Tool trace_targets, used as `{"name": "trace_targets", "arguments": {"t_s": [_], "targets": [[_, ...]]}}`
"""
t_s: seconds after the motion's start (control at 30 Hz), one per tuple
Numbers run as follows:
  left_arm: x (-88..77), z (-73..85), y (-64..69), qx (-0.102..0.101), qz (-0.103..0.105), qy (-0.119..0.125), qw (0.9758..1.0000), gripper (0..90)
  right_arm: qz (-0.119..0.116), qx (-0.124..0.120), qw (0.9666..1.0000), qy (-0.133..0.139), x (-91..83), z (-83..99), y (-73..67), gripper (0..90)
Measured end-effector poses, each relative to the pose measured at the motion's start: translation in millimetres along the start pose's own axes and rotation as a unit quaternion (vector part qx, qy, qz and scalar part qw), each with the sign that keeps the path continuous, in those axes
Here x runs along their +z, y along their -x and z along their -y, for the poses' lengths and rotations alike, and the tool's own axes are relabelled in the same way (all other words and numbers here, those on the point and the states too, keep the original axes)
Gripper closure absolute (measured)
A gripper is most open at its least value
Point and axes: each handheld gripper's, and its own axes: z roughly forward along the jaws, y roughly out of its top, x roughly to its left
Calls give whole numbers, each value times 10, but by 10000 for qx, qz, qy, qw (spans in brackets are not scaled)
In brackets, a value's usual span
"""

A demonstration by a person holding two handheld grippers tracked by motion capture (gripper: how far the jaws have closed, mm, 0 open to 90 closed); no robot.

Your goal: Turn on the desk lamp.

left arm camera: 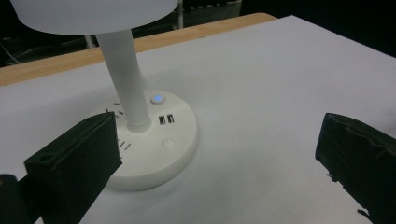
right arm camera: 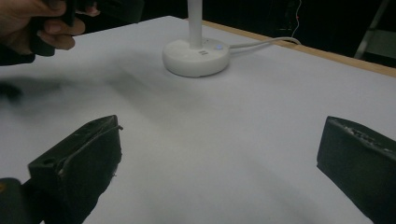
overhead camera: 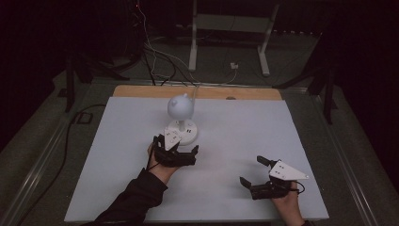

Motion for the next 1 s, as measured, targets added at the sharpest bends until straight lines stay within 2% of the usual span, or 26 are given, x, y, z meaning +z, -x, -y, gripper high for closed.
{"name": "trace_targets", "arguments": {"t_s": [0.13, 0.17, 0.3, 0.4, 0.43, 0.47, 0.53, 0.63, 0.7, 0.73, 0.8, 0.9, 1.0], "targets": [[75, -28, 26, -166, 12, -37, 9999, 4, 7, 14, 10000, 5, -5, 1, 6, 0], [98, -33, 38, -178, 47, -42, 9998, 4, 5, 12, 10000, 5, -6, 1, 7, 0], [178, -20, 87, -190, -28, -29, 9998, 25, 4, 11, 10000, 17, -13, -2, 9, 0], [223, -7, 103, -82, -154, -3, 9998, 48, -4, 11, 10000, 21, -18, -2, 9, 0], [232, -6, 103, -44, -113, 15, 9999, 69, -7, 13, 10000, 25, -18, -2, 11, 0], [241, -5, 105, 7, -104, 19, 9999, 143, 0, 14, 10000, 19, -17, -3, 13, 0], [264, -5, 95, 38, -80, 3, 10000, 173, 13, 36, 10000, 14, -13, -6, 14, 0], [320, 5, 76, 18, -207, -64, 9998, 217, 5, -15, 10000, 14, -14, -10, 4, 0], [344, 21, 63, -15, -380, -33, 9993, 315, -1, 18, 10000, 19, -17, -9, 7, 0], [359, 27, 58, -6, -424, -42, 9991, 330, 1, 10, 10000, 21, -19, -8, 9, 0], [379, 41, 50, 40, -619, 6, 9981, 394, 10, -3, 10000, 35, -22, -10, 11, 0], [394, 53, 31, 0, -872, 62, 9962, 501, -1, 25, 10000, 52, -21, -14, 13, 0], [411, 71, 39, 27, -1001, 96, 9949, 578, 2, -6, 10000, 37, -21, -15, 7, 0]]}}
